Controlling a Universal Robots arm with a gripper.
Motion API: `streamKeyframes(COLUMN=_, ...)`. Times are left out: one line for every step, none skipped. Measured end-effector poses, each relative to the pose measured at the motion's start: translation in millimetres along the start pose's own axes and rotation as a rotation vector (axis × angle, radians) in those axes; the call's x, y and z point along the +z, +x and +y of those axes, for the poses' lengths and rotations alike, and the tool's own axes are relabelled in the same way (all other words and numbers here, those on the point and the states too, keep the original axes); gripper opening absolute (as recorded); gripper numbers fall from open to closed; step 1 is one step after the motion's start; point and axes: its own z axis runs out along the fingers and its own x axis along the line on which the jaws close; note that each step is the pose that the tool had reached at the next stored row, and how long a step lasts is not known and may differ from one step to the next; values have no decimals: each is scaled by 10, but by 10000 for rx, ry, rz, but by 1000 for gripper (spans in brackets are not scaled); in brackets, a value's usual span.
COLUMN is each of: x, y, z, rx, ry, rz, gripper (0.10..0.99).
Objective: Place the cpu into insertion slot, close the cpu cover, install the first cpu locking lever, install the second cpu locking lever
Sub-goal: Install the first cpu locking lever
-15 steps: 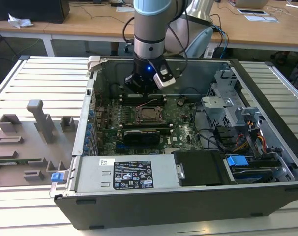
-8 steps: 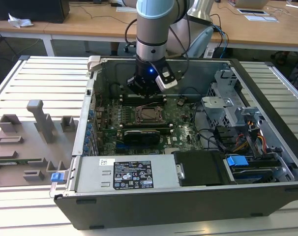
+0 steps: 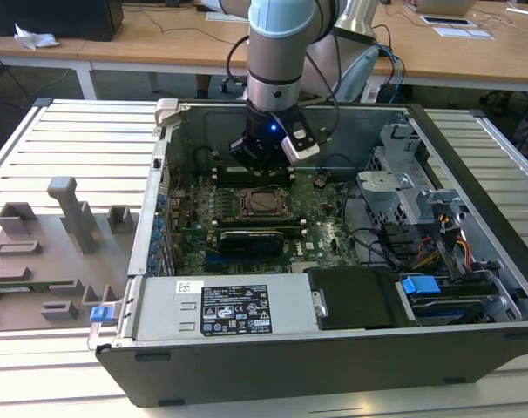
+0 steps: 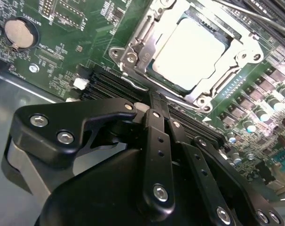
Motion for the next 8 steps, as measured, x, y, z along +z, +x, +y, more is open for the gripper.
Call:
streamKeyframes(x=5, y=-14, z=-1, rx=0, ry=0, rz=-1, gripper=110)
streamKeyframes(x=9, y=-23, z=-1, rx=0, ry=0, rz=0, gripper=110)
streamKeyframes(x=14, y=-35, z=-2, rx=0, ry=1, rz=0, gripper=110)
streamKeyframes(x=18, y=-41, z=-2, rx=1, ry=3, rz=0, gripper=110)
streamKeyframes(x=22, y=-47, z=-3, rx=0, ry=6, rz=0, gripper=110)
streamKeyframes(x=25, y=-50, z=-3, rx=0, ry=8, rz=1, gripper=110)
streamKeyframes(x=27, y=-52, z=-4, rx=1, ry=11, rz=3, gripper=110)
streamKeyframes(x=29, y=-53, z=-5, rx=1, ry=11, rz=3, gripper=110)
